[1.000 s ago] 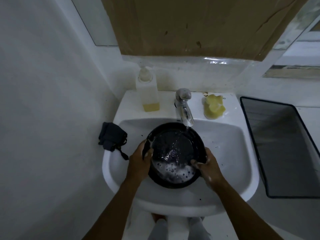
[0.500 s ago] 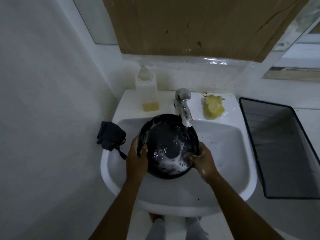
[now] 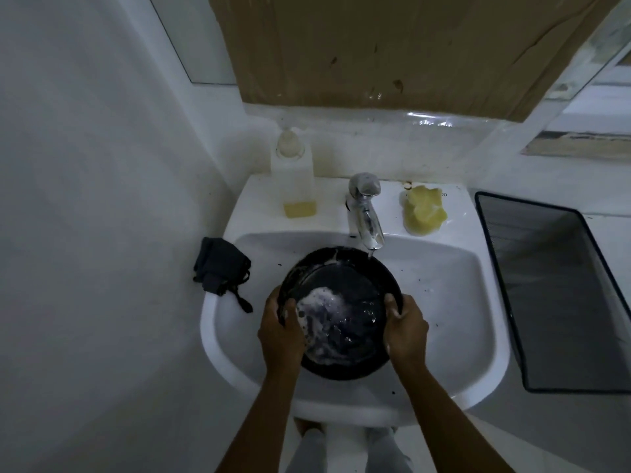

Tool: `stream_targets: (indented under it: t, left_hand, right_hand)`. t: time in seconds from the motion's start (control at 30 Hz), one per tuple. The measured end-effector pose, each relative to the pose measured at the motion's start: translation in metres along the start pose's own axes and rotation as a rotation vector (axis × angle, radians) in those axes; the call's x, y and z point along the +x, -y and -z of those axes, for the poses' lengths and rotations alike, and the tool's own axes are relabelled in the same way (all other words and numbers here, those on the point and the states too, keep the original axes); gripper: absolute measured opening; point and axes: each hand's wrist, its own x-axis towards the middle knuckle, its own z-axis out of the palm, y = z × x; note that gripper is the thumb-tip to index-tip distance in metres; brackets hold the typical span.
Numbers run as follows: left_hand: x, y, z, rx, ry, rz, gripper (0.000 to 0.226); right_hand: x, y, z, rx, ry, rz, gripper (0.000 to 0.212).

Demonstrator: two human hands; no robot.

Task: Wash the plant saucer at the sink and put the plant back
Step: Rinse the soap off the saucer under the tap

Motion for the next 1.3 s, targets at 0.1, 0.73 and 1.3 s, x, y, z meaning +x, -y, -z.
stream_targets:
  t: [0.1, 0.73, 1.3]
  left_hand:
    - [0.009, 0.004, 0.003, -0.051, 0.1, -0.007, 0.037]
    - [0.042, -0.006, 0.01, 0.197, 0.515, -0.351, 0.049]
    - [0.03, -0.009, -0.003, 0.013, 0.313, -0.043, 0.045]
  right_hand:
    - [0.013, 0.004, 0.024, 0.074, 0.239, 0.046, 0.028]
    - [0.044, 0.018, 0.051, -0.16, 0.441, 0.348, 0.065]
    - [0.016, 0.028, 0.033, -0.09, -0.026, 0.415, 0.04]
